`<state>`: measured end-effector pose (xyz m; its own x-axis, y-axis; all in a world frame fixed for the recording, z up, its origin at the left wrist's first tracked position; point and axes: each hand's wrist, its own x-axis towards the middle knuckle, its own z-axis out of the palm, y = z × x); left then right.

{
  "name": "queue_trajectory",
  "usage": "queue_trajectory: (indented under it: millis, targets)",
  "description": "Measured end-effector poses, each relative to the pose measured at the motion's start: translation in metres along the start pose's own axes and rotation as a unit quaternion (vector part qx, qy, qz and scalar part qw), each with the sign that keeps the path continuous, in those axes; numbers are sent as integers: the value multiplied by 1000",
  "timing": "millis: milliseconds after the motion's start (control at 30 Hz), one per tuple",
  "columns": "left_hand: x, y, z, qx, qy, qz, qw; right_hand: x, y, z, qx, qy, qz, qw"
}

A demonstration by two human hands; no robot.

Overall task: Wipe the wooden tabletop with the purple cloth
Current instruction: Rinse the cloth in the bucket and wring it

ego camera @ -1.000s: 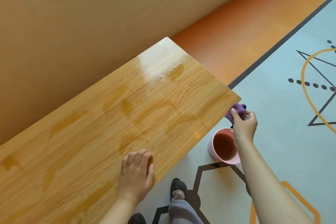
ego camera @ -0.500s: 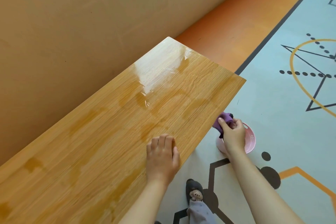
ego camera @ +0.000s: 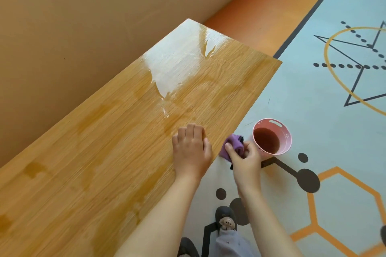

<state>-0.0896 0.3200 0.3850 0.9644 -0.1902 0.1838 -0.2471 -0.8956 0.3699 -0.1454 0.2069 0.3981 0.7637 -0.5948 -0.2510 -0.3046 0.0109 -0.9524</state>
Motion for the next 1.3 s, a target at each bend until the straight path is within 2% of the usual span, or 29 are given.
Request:
queue_trajectory:
  millis: [200,500,567,733,900,1033,1300]
  targets:
    - [0,-1,2,3,14,-1,1000,-33,14,0,47,-64,28,996]
    - [-2,0,-1,0,7,4,1000,50,-6,-15,27,11,0,1000]
    - [-2,0,-3,2,10,10,1000,41,-5,-14,21,-1,6,1000]
    - [-21,-7,-26,30,46,85,995,-14,3,-6,-8,-74,14,997]
    - [-109,-24,-54,-22,76,9,997,-71,21,1,-7,-151,64,986]
    - [-163,-30,-54,-24,93,-71,993,-73,21,0,-3,-172,94,981]
    - [-174,-28,-35,13,102,-127,987,3,0,-9,0,-56,54,997]
